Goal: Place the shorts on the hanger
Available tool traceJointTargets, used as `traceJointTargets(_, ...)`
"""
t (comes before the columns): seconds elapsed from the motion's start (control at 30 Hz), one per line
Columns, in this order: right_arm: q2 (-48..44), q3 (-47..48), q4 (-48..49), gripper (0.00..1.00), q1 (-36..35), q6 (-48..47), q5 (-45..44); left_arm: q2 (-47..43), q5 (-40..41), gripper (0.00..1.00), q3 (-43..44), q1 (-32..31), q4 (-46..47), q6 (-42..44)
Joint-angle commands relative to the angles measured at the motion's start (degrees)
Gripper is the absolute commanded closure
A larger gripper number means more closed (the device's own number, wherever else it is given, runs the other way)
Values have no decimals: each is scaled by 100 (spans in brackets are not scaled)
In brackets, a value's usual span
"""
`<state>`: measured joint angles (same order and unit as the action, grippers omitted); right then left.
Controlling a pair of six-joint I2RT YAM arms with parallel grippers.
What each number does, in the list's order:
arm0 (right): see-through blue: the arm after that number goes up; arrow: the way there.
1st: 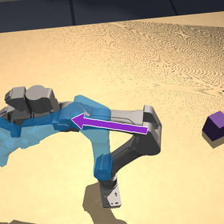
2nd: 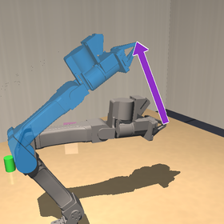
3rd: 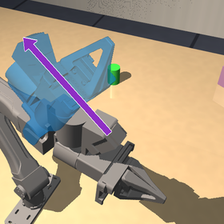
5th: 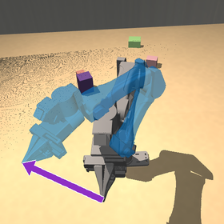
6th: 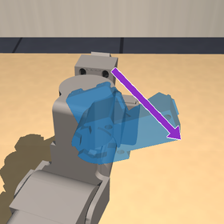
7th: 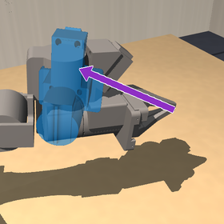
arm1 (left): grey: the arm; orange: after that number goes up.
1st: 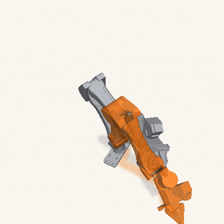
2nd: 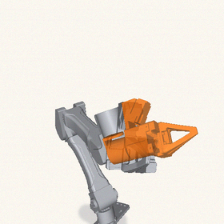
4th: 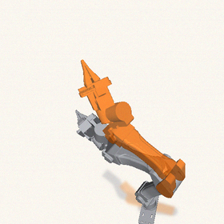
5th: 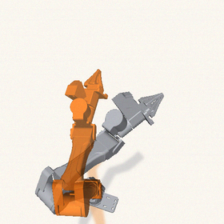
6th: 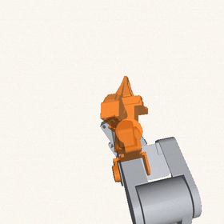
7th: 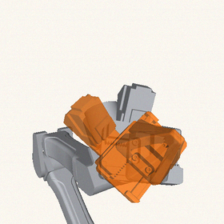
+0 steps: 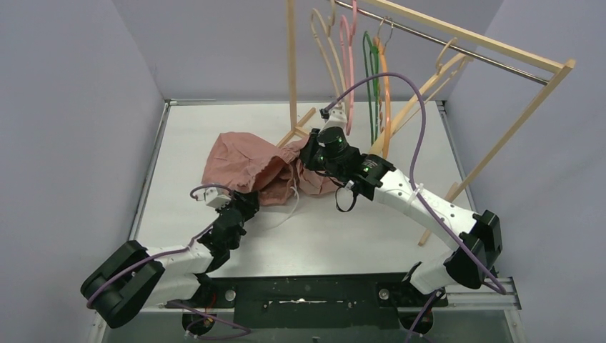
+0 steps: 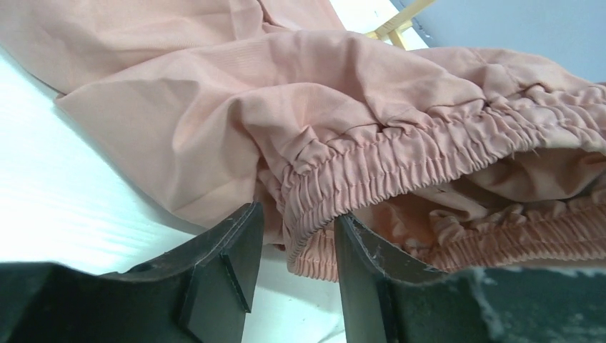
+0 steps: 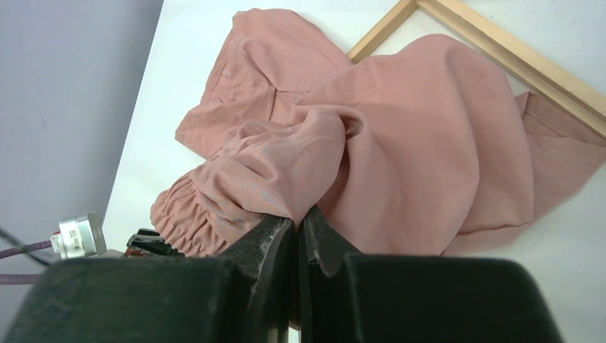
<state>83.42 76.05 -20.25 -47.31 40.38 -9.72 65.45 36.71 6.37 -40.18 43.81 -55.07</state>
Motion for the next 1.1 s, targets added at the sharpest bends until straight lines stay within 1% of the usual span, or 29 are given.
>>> traceJointTargets(0.0,-361,-12,254,100,20,42,-198,393,363,59,98,-21,896,296)
traceJointTargets(0.1,-342,21,226,100,27,19,-167,730,376,60,101,-20,1452,512)
traceJointTargets(0.13,-337,30,221,100,29,8,-152,792,348,66,121,-22,1597,623)
traceJointTargets(0.2,-328,37,188,100,34,-20,-144,771,222,84,146,-25,1818,928)
traceJointTargets(0.23,-325,41,133,100,36,-37,-151,662,159,92,178,-25,1775,1042)
traceJointTargets(0.27,-330,42,78,100,42,-76,-165,440,116,98,249,-29,1524,1113)
traceJointTargets(0.3,-355,29,-5,100,53,-113,-181,126,95,100,372,-26,1048,1142)
traceJointTargets(0.33,-400,14,-95,100,78,-148,-217,-237,111,100,548,-31,413,1147)
traceJointTargets(0.37,-467,-5,-197,100,90,-190,-254,-618,159,100,749,-25,-551,1162)
traceJointTargets(0.5,-935,-75,-746,100,118,-356,-394,-2003,317,100,1677,-8,-3144,1363)
traceJointTargets(0.6,-1336,94,-1463,100,52,-568,-310,-2635,159,100,2598,1,-4517,1919)
traceJointTargets(0.63,-1469,180,-1692,100,15,-586,-326,-2736,50,100,2808,-3,-4949,2024)
traceJointTargets(0.7,-1753,306,-2098,100,-58,-601,-304,-2793,-174,100,3667,-4,-5816,2191)
traceJointTargets(0.77,-1968,366,-2433,100,-66,-589,-236,-2733,-376,100,4383,-9,-6496,2324)
traceJointTargets(0.83,-2088,341,-2733,99,-67,-568,-303,-2638,-593,100,4867,-3,-6926,2539)
traceJointTargets(0.9,-2158,148,-2863,98,-68,-551,-399,-2530,-865,100,5086,0,-7099,2828)
traceJointTargets(1.0,-2146,-275,-2780,97,-55,-517,-425,-2222,-1007,100,5157,1,-7380,2913)
traceJointTargets(1.07,-2009,-351,-2744,94,-46,-526,-469,-1988,-1250,100,5128,14,-7475,2898)
